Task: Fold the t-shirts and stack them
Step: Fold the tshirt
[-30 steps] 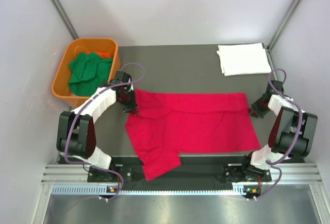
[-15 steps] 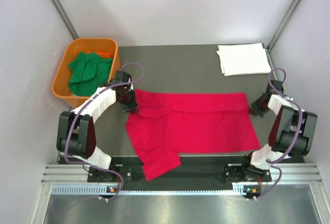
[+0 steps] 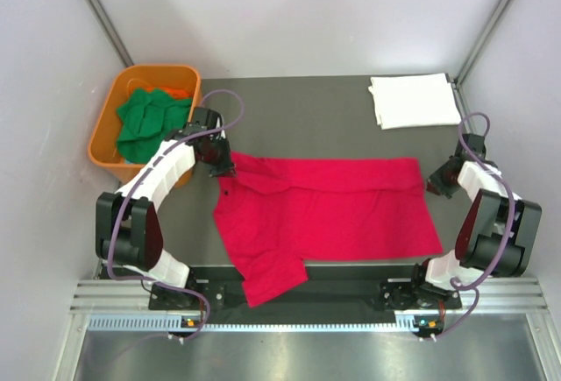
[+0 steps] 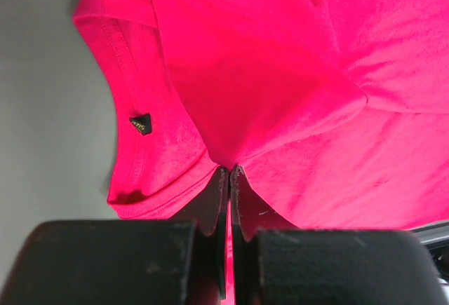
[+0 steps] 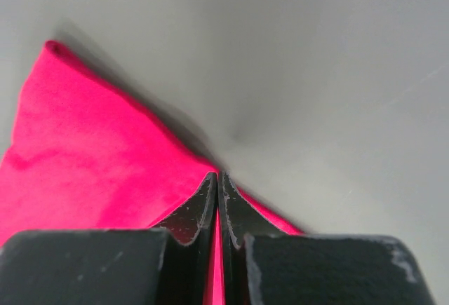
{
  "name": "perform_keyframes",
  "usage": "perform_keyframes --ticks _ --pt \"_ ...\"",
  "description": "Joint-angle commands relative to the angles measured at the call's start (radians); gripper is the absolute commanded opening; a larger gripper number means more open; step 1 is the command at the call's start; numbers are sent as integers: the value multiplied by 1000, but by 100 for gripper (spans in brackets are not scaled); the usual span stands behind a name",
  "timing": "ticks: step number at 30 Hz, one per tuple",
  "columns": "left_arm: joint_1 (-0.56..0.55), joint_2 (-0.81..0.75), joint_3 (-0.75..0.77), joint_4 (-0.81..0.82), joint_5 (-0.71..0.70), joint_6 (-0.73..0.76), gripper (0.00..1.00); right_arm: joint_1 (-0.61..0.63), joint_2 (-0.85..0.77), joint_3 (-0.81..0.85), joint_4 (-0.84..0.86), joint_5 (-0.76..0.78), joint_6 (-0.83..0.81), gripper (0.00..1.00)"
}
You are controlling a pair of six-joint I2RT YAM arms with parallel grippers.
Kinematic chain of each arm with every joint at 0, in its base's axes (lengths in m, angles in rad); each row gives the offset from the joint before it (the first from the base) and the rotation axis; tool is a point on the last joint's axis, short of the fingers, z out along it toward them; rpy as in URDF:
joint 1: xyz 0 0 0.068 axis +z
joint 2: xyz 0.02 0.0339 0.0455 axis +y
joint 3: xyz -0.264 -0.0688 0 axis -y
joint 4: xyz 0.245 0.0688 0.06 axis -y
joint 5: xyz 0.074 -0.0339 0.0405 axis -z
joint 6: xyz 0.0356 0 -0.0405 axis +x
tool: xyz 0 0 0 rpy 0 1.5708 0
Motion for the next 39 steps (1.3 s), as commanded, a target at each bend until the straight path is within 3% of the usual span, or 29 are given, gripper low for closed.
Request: perform_keyframes --ticks 1,4,9,13,39 --pt "-4 -8 18 -11 24 2 0 -10 -54 35 -30 -60 22 0" --pt "-4 -11 -5 12 35 -6 0 -11 -51 19 -50 -98 86 9" --pt "-6 -17 -14 15 34 -1 0 -11 -2 53 -113 -65 199 12" --pt "-6 -25 -23 21 34 2 0 -11 9 50 -95 -69 229 27" --pt "-11 -53 -61 60 54 -4 0 -8 88 67 -71 20 328 20"
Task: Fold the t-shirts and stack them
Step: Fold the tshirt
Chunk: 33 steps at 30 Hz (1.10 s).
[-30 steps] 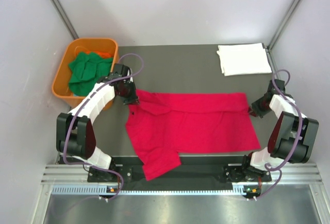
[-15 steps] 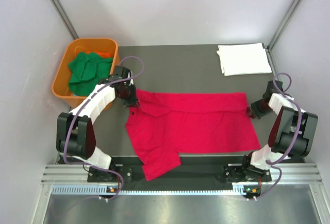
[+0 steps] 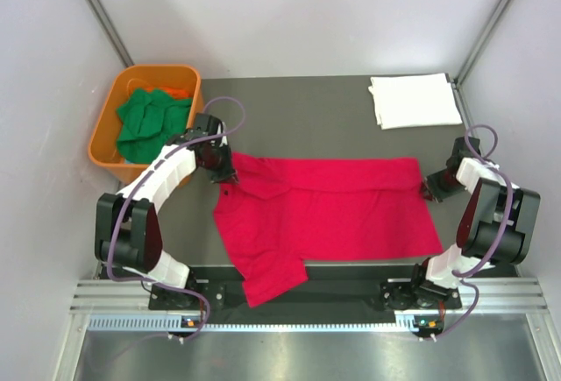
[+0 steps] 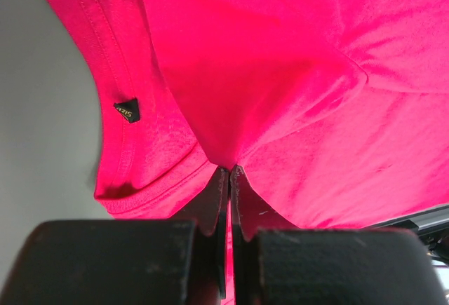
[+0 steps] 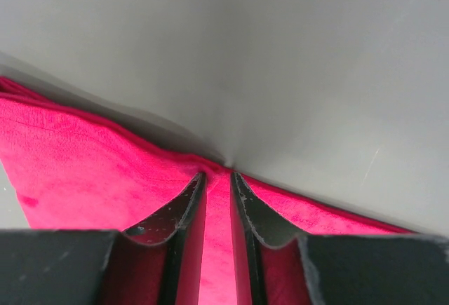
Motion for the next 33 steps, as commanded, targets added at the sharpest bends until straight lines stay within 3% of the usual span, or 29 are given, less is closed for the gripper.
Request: perform_keyframes --ticks 1,14,20,33 --pt "-4 -41 3 39 11 -5 0 -8 16 51 17 39 13 20" --pt "-6 -36 1 49 14 1 0 -8 55 39 51 36 15 18" --pt "-6 -38 9 49 16 -3 0 -8 28 49 40 51 16 8" --pt "-7 -39 6 55 27 -3 0 9 -41 34 24 1 57 22"
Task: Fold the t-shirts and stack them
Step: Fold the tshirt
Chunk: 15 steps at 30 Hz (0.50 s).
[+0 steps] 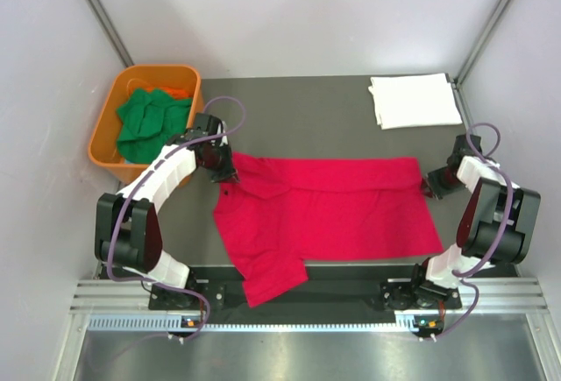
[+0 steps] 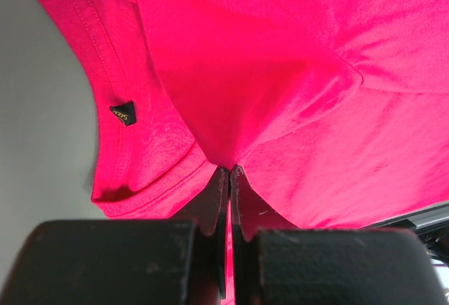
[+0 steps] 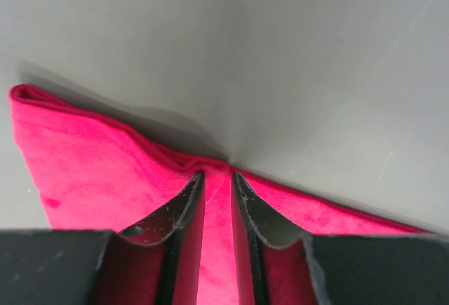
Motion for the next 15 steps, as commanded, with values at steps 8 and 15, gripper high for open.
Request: perform_keyframes --ticks 8,15 --pt "-8 -39 8 45 18 -3 0 13 -34 25 29 5 42 22" --pt "-11 -42 8 45 18 -5 0 16 15 5 73 17 57 22"
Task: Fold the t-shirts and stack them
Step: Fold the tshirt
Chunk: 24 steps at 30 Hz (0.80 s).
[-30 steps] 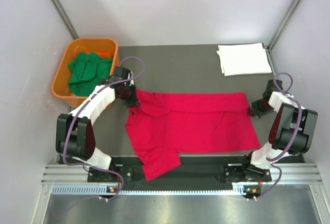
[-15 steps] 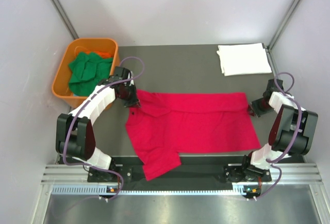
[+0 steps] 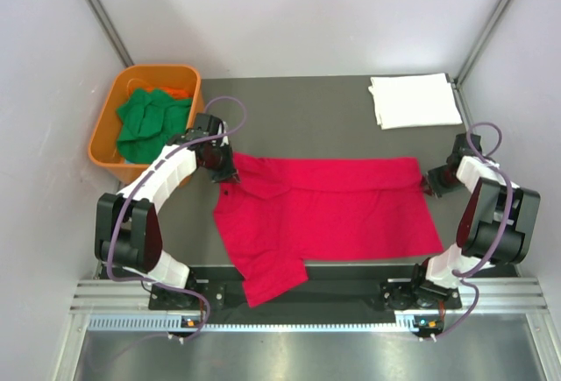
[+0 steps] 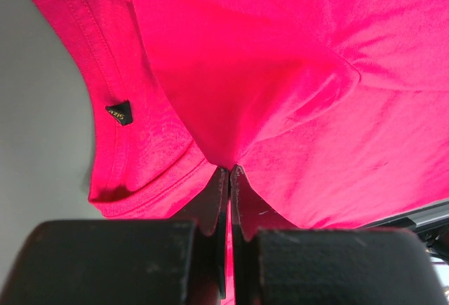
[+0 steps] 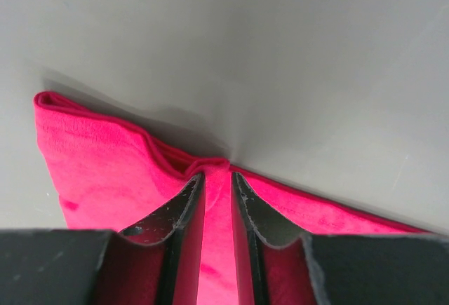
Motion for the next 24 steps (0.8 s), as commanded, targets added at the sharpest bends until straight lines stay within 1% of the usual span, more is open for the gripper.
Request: perform_keyframes --ticks 1,6,7,10,11,14,17,20,24 --pt "-5 -42 9 46 15 -3 0 7 28 3 60 17 23 22" --pt "-5 -46 5 43 10 -11 0 13 58 0 87 21 25 20" --pt "-5 -46 5 44 12 -12 0 15 63 0 87 45 23 19" --pt "-7 -42 9 49 13 -14 0 15 71 -3 93 56 19 13" --pt "-7 -42 9 47 13 -16 0 13 71 -3 96 58 17 8" --pt "-8 -42 14 47 9 -14 0 13 66 2 85 67 9 0" --pt "-10 -34 31 37 -10 -9 0 13 48 14 64 82 3 0" --pt "-8 -19 70 5 -39 -6 0 16 19 26 55 63 0 0" --pt "-8 -22 138 -37 -88 9 0 19 -18 60 3 58 -29 0"
